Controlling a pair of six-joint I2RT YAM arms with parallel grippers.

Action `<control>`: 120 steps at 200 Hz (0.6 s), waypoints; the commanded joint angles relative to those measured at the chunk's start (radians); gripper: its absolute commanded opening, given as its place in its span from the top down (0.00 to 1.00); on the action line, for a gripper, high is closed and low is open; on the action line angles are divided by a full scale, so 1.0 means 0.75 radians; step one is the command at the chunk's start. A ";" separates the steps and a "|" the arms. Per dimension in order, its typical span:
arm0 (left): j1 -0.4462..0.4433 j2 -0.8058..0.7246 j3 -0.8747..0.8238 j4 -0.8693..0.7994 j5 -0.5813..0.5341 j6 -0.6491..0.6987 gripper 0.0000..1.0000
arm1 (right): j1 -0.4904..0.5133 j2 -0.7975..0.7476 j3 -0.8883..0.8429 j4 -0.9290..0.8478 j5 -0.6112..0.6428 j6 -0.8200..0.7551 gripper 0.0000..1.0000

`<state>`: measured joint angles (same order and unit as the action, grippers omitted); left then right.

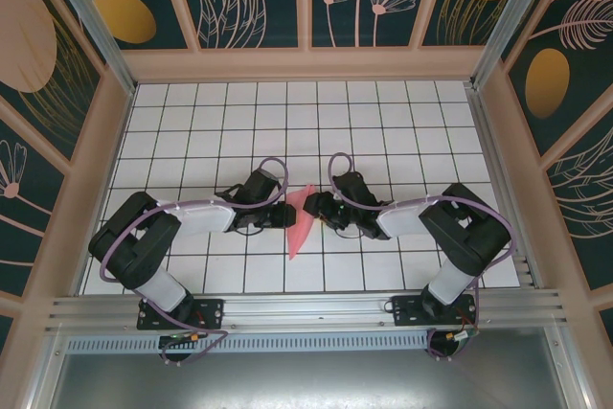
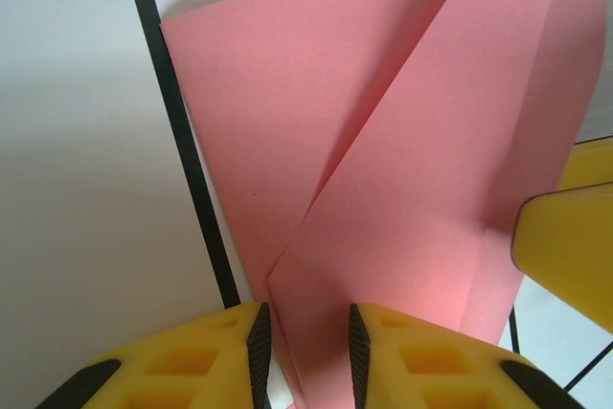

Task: Fold a paper plane with a square sheet of paper (pick it up from the middle)

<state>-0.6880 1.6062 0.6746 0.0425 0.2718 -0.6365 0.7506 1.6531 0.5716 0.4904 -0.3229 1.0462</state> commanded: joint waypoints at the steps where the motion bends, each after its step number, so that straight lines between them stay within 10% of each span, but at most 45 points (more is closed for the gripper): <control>1: -0.007 -0.024 -0.022 0.035 0.010 -0.032 0.70 | -0.013 0.013 -0.013 0.075 -0.034 -0.016 0.50; 120: 0.001 -0.053 -0.056 0.050 0.001 -0.052 0.71 | -0.013 -0.014 -0.118 0.316 -0.147 0.003 0.49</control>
<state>-0.6880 1.5864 0.6476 0.0711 0.2756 -0.6666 0.7456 1.6520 0.4950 0.6277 -0.3691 1.0542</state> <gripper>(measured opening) 0.293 0.507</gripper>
